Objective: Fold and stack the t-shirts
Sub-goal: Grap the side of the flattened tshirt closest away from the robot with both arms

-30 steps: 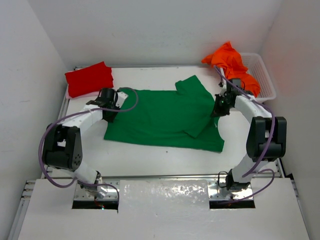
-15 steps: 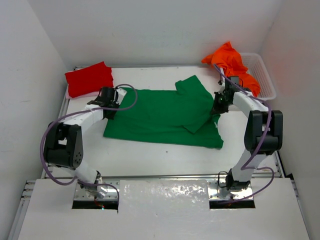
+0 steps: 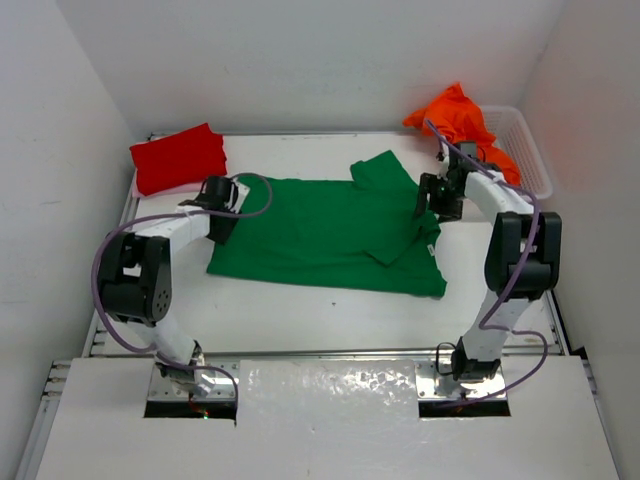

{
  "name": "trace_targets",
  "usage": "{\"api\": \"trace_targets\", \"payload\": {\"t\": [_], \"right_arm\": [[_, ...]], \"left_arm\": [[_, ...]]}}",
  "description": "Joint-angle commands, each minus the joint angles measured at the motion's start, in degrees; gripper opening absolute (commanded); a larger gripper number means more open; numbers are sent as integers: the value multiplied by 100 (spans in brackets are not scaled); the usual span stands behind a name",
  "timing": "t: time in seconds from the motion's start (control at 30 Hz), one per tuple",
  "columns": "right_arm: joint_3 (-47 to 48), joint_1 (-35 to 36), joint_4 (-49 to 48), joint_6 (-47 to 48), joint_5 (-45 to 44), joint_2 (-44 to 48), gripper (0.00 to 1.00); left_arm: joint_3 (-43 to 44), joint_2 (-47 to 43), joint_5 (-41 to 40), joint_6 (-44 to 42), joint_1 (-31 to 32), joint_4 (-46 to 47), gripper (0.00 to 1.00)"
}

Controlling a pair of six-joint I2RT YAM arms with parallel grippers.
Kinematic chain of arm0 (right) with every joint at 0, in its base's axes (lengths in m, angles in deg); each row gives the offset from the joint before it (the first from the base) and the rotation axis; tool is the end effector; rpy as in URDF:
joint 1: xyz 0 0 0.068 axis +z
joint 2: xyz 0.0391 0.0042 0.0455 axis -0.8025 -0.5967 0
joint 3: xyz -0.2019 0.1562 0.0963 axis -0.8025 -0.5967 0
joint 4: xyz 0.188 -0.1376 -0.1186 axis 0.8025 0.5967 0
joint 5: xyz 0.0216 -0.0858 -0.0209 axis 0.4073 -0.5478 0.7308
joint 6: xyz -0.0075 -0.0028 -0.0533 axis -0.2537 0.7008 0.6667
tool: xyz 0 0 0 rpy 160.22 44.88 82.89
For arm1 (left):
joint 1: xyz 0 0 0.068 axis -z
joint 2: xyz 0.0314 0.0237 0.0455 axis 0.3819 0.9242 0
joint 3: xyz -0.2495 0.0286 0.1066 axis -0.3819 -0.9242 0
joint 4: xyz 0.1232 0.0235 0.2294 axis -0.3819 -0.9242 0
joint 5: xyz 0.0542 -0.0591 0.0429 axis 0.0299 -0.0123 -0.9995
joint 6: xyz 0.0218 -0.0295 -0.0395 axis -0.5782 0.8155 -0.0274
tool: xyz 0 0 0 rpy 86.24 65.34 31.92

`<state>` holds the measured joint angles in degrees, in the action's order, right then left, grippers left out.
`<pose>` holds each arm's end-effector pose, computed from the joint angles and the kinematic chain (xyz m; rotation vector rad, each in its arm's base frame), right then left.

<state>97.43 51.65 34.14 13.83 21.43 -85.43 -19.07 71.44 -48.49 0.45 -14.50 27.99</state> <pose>0.3846 -0.0060 0.1974 0.3783 2.6917 0.2887 0.3239 -0.0352 0.1752 0.6117 2.5642 0.4651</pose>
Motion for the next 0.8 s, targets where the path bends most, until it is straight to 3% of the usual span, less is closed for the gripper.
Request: {"api": "trace_targets", "payload": {"t": [0.0,0.03,0.17,0.27,0.43,0.67,0.77], "right_arm": [[122,5,505,46,-665,591,74],[-114,5,645,10,-762,923,83],[-1326,-100,567,-235,-825,1718,89],[-2390,-424,278,-473,-272,2480,84],[-3516,-479,-293,-614,368,2781,79],[-4106,-479,-698,-728,292,2579,79],[-4308,-540,-1023,-798,256,2404,72]], "left_arm": [[535,-297,-33,51,-258,-330,40],[571,-394,108,-2,-302,-462,40],[388,-790,1031,-257,-302,-1280,42],[1,-747,1163,-161,-302,-1351,43],[-307,-562,1445,-29,-302,-1088,44],[-377,36,1427,50,-302,-797,41],[-553,89,1357,42,-302,-648,31]]}}
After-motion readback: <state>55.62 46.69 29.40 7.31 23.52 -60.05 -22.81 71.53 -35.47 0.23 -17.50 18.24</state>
